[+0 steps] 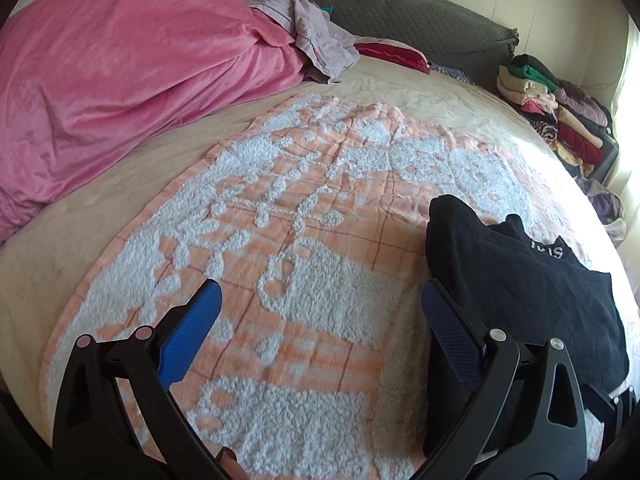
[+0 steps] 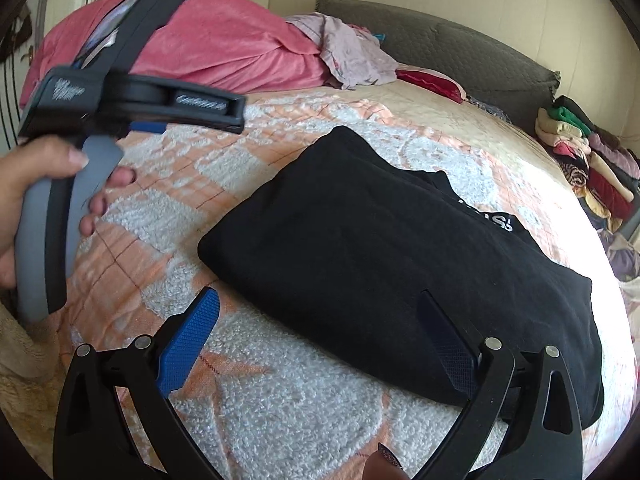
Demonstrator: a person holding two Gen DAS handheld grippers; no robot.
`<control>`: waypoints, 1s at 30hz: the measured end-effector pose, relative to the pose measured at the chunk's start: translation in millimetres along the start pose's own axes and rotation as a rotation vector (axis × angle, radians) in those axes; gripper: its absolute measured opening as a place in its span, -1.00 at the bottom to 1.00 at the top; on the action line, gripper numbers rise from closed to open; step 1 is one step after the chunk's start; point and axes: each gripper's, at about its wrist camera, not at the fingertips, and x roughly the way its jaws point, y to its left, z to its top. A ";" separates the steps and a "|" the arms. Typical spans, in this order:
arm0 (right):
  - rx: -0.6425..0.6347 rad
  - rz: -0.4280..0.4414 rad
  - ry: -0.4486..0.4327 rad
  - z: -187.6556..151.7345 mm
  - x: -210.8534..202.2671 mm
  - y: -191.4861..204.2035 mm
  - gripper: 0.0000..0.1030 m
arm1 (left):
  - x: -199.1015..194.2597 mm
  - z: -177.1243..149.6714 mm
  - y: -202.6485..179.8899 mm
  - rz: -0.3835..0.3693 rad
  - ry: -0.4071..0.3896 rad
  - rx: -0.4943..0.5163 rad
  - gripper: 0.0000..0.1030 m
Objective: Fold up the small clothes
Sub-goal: 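Move both grippers to one end of the folded black sweatshirt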
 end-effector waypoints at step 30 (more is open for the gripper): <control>-0.176 -0.141 0.059 1.2 59.8 16.0 0.91 | 80.7 57.7 -60.8 -0.125 0.145 0.057 0.81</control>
